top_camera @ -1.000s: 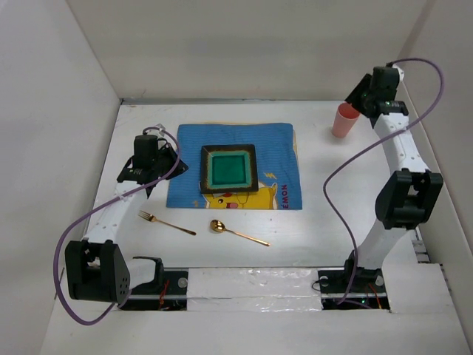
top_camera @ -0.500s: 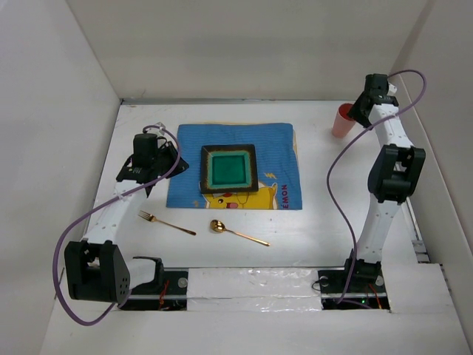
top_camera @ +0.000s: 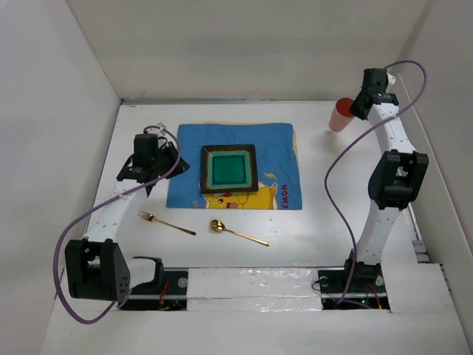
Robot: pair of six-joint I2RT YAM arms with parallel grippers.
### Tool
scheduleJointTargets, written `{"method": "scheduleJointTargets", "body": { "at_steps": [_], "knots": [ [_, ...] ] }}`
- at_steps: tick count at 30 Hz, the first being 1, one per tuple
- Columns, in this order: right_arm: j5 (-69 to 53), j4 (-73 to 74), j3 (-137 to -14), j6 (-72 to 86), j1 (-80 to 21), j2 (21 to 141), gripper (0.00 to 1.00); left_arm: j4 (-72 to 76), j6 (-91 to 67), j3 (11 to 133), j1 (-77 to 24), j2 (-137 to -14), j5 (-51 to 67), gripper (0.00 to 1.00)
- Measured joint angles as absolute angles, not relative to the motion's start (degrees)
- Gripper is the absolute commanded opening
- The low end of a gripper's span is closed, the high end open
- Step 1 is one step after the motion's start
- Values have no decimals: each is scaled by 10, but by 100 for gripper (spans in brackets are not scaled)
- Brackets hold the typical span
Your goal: Set the dinner table for one person
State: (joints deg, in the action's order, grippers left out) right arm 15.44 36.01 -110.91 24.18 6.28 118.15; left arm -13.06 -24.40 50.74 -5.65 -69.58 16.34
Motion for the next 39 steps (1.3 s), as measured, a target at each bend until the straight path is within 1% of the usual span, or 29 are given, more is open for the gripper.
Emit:
{"method": "scheduleJointTargets", "body": {
  "at_steps": [3,4,7,10,13,19,30,31,33,34,36,37,38,39],
  "knots": [
    [150,364,-1138,217,6,1145,0,-131,-244,508,-56,-701,164,22],
    [149,364,-1140,216,0,1142,0,-131,-243,509,-57,-704,164,22],
    [145,362,-1150,202,-69,1126,0,-131,-242,515,-57,-711,166,23],
    [134,368,-1153,193,-131,1132,0,-131,-243,517,-56,-712,168,24],
    [128,386,-1174,187,-172,1161,0,-131,-242,517,-57,-712,170,24],
    [131,417,-1223,177,-191,1231,0,-131,-242,517,-57,-712,172,25],
    [137,426,-1233,178,-184,1288,0,-131,-242,517,-57,-711,171,26],
    [137,426,-1233,178,-183,1291,6,-131,-242,517,-56,-710,171,26],
    [136,424,-1232,181,-183,1294,14,-131,-242,517,-57,-710,171,27],
    [137,424,-1232,183,-182,1294,22,-131,-243,517,-57,-710,171,27],
    [138,422,-1232,186,-181,1294,31,-133,-242,518,-57,-709,171,29],
    [138,422,-1232,187,-181,1294,37,-133,-242,518,-57,-708,171,31],
    [138,421,-1232,188,-180,1294,40,-135,-242,519,-57,-707,171,32],
    [138,420,-1232,189,-180,1293,45,-135,-242,520,-57,-706,170,33]
  ]
}}
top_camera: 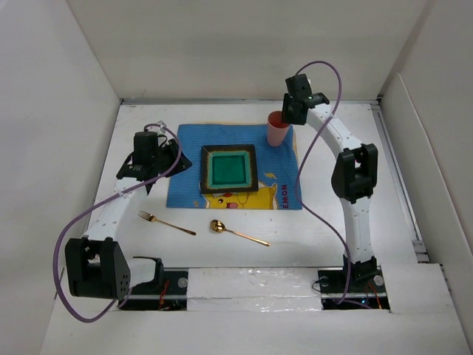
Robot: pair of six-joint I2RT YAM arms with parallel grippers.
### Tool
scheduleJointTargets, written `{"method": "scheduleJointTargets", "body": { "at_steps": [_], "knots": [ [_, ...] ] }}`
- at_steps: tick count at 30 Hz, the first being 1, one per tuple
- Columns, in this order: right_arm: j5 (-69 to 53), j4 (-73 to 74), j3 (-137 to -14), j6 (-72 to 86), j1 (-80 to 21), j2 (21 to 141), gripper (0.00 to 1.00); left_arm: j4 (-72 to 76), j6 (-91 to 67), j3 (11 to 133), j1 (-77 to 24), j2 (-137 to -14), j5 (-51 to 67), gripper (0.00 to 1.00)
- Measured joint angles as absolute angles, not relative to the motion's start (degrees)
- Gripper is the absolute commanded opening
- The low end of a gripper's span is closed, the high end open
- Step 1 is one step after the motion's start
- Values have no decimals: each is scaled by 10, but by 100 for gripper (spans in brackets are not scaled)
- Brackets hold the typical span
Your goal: Set the dinner table for one person
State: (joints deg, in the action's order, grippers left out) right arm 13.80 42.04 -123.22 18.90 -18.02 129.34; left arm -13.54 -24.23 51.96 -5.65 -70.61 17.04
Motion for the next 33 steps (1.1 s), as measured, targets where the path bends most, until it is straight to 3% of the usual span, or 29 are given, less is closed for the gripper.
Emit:
{"method": "scheduleJointTargets", "body": {
  "at_steps": [7,11,12,15,19,22,23,24,27,30,33],
  "knots": [
    [117,429,-1233,190,-172,1258,62,-152,-243,548,-57,-689,169,38],
    [92,428,-1224,190,-156,1174,60,-162,-247,593,-57,-679,169,40],
    [82,416,-1205,188,-152,1139,55,-166,-248,607,-57,-677,170,40],
    [57,362,-1096,185,-151,1003,0,-169,-253,648,-57,-675,174,40],
    [4,265,-859,181,-222,795,0,-176,-255,679,-57,-675,178,41],
    [-43,218,-722,168,-345,711,0,-194,-251,702,-57,-682,177,41],
    [-59,210,-683,164,-389,700,4,-201,-249,712,-57,-687,177,41],
    [-65,207,-655,162,-420,698,20,-205,-246,723,-57,-693,177,41],
    [-60,206,-577,164,-495,715,51,-210,-242,752,-57,-713,181,42],
    [-45,205,-541,163,-535,752,61,-211,-241,774,-56,-728,190,43],
    [-20,190,-539,157,-567,804,62,-211,-239,786,-56,-736,195,43]
  ]
}}
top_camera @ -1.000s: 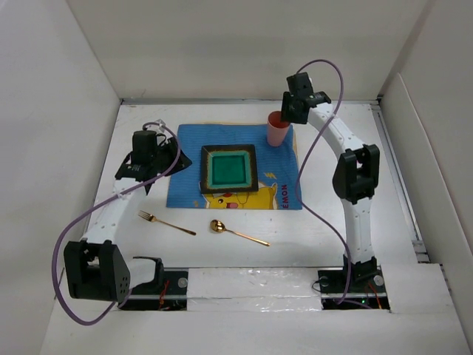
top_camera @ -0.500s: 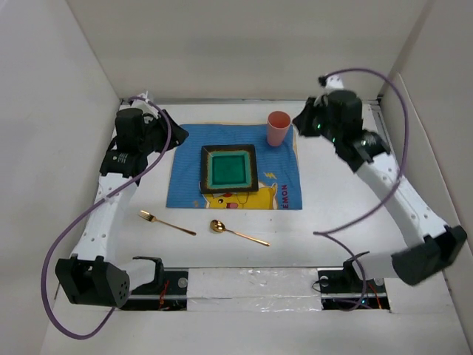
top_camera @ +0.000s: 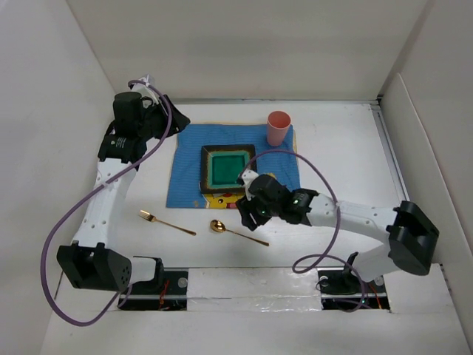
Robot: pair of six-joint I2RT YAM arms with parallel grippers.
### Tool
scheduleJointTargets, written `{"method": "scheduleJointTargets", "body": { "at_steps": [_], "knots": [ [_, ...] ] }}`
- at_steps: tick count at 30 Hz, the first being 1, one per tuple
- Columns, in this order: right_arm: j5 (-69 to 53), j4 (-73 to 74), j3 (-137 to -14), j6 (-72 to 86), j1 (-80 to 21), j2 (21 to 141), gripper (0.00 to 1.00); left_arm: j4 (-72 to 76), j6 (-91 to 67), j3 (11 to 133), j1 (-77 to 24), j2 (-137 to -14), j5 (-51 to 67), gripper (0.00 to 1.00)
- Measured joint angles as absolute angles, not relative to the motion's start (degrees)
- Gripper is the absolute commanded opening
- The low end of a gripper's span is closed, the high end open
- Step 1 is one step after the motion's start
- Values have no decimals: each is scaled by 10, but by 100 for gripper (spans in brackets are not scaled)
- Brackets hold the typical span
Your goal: Set the dinner table for one person
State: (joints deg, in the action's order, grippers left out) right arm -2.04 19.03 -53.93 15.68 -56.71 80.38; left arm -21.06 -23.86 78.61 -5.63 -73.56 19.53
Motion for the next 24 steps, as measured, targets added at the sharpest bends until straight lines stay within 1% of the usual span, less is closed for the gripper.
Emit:
{"method": "scheduleJointTargets", "body": {
  "at_steps": [7,15,18,19,21,22,24],
  "knots": [
    [35,167,-574,130,-655,936,62,-211,-237,781,-57,-732,197,43],
    [80,158,-584,122,-664,996,60,-218,-230,754,-57,-698,188,43],
    [94,148,-589,121,-668,1009,51,-219,-230,747,-57,-690,186,43],
    [99,145,-592,122,-669,1013,49,-220,-229,745,-57,-689,186,43],
    [106,135,-597,123,-676,1020,37,-222,-229,745,-57,-688,184,43],
    [108,131,-597,123,-678,1021,26,-222,-229,745,-57,-688,183,43],
    [114,121,-597,125,-692,1024,15,-221,-229,744,-57,-688,181,43]
  ]
}}
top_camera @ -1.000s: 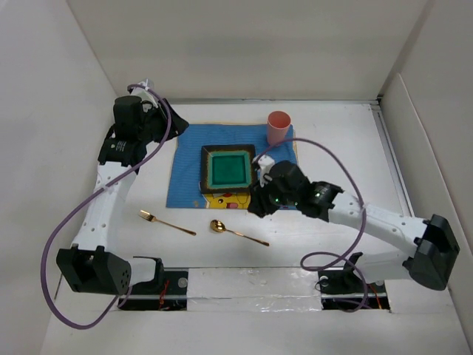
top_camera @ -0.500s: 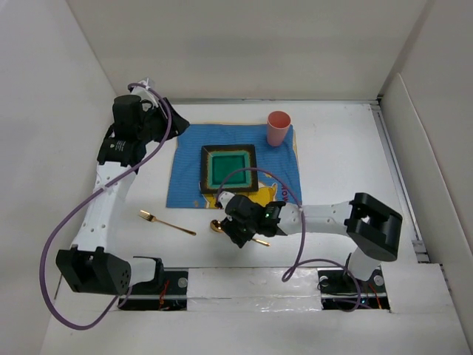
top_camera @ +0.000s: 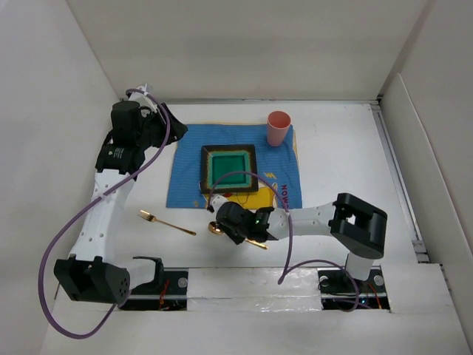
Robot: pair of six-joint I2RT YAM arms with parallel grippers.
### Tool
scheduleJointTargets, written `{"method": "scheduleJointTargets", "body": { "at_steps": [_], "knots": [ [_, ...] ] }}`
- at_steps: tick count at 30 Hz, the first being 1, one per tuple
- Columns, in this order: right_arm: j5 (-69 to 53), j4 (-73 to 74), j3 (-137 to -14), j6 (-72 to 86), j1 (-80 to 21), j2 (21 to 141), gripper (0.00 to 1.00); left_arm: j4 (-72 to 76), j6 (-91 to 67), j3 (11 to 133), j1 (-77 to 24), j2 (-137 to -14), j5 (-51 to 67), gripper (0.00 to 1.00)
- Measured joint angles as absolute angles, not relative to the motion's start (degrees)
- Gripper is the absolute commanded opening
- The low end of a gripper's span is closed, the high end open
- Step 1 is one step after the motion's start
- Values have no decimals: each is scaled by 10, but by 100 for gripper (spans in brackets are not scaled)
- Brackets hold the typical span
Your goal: Set the dinner table for one person
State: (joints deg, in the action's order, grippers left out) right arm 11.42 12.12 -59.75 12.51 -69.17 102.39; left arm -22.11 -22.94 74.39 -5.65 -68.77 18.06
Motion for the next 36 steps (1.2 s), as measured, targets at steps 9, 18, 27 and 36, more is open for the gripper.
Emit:
{"method": "scheduleJointTargets", "body": {
  "at_steps": [9,18,27,36],
  "knots": [
    [152,147,-597,138,-714,1004,0,-221,-230,730,-56,-683,173,43],
    [161,191,-687,159,-521,881,0,-215,-230,723,-57,-682,173,43],
    [170,195,-739,236,-363,999,0,-216,-248,718,-57,-686,136,36],
    [167,212,-771,298,-317,1105,0,-222,-298,648,-57,-684,88,20]
  ]
}}
